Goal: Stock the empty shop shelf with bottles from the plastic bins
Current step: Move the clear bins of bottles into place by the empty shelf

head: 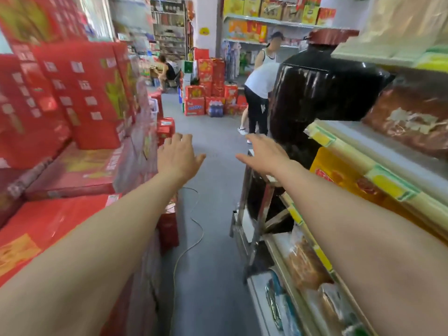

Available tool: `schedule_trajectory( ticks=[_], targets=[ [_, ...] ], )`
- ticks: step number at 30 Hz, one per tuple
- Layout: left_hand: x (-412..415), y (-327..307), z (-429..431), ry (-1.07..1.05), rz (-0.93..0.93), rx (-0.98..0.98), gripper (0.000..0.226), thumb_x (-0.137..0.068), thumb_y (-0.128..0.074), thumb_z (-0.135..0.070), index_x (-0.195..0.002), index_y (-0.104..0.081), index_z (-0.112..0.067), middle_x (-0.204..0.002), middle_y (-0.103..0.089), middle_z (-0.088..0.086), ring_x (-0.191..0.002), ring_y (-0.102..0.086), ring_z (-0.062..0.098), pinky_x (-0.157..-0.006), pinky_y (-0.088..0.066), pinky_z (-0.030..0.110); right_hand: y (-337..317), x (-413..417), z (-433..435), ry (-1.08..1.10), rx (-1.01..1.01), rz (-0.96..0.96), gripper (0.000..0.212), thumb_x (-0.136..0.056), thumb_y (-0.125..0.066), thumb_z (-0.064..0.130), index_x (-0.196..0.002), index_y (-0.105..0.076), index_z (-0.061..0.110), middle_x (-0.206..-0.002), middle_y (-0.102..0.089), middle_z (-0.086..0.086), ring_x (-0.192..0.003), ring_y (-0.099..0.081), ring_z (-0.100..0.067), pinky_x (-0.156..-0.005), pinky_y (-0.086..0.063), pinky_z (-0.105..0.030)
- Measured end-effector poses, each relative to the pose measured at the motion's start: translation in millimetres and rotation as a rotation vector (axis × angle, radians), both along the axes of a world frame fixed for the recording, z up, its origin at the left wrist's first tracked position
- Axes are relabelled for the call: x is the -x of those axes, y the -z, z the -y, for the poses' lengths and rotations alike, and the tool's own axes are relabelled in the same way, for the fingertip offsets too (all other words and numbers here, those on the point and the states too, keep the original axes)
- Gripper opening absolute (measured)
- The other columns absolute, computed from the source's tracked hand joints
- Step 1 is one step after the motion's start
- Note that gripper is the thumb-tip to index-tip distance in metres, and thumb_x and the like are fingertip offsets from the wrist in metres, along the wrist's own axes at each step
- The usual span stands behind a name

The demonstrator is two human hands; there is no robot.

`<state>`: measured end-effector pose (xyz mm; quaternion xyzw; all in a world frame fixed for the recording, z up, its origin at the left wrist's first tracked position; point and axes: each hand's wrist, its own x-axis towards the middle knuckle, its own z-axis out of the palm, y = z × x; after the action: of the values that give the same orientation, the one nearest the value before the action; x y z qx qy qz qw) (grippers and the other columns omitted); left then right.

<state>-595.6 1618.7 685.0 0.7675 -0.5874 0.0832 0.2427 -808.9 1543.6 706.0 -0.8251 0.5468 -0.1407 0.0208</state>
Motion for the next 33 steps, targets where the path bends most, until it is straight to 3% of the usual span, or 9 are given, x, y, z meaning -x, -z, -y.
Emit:
schedule_trajectory(
  ticks=[5,12,33],
  targets=[
    [-40.6,6.7,71.0,-0.043,0.046,-0.020,0.062,-0.088,-0.064,-0.047,-0.136,-0.048,-0.012,-0.134,-0.052,0.016,-0.127,-0.046,0.036,-0.104,-0.041,0.047,8.1,-49.7,85.5,-0.087,0.005,0.004,0.072,-0.092,-0.059,0.055,-0.153,-0.033,0.027,-0.156,-0.038,-0.008,-0.141,-0.038,-0.031,-0.108,-0.038,-0.045],
    [-118.8,15.0,206.7,-0.105,0.050,-0.008,0.056,-0.088,-0.064,-0.049,-0.125,-0.051,-0.008,-0.128,-0.053,0.018,-0.121,-0.048,0.039,-0.098,-0.044,0.047,16.4,-132.1,230.0,-0.148,0.006,0.021,0.072,-0.092,-0.058,0.056,-0.153,-0.033,0.026,-0.154,-0.039,-0.006,-0.141,-0.039,-0.029,-0.106,-0.040,-0.046],
    [-296.7,-45.0,631.0,-0.298,0.024,0.009,0.063,-0.093,-0.054,-0.055,-0.139,-0.047,-0.013,-0.140,-0.049,0.014,-0.126,-0.047,0.036,-0.099,-0.042,0.045,-32.1,-330.9,694.2,-0.339,0.035,0.070,0.076,-0.091,-0.060,0.056,-0.153,-0.035,0.019,-0.154,-0.042,-0.011,-0.141,-0.040,-0.030,-0.111,-0.037,-0.042]
  ],
)
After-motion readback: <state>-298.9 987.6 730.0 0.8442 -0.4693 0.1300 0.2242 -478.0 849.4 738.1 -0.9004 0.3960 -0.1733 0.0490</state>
